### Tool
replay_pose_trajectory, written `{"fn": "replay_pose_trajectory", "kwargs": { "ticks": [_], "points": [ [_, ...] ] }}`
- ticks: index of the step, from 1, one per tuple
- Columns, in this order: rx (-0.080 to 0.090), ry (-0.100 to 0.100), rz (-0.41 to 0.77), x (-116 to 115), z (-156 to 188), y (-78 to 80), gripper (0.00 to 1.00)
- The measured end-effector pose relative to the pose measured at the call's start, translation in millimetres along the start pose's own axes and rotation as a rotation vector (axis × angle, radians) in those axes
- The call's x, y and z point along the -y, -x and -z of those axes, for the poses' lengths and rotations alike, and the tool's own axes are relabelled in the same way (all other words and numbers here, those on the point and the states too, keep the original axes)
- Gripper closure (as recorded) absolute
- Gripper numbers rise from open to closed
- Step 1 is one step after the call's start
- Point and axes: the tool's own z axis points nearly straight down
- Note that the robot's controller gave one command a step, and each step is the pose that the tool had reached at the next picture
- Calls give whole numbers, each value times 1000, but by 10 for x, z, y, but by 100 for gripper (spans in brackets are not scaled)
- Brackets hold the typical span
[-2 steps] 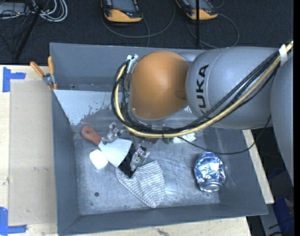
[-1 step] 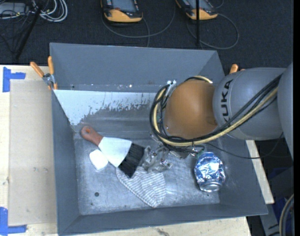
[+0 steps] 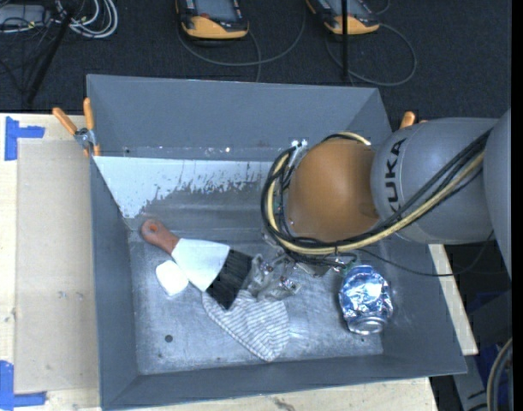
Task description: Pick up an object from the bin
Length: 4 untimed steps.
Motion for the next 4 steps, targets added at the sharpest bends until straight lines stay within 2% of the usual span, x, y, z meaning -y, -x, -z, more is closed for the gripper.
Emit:
{"fn": "replay_pose_trajectory", "kwargs": {
  "ticks": [2,3,4],
  "points": [
    [-2,-5,-19,-48,717,-14,100],
    [2,-9,-17,-55,1002,9,100],
    [-2,-5,-8,-55,1236,-41,100]
  ]
}}
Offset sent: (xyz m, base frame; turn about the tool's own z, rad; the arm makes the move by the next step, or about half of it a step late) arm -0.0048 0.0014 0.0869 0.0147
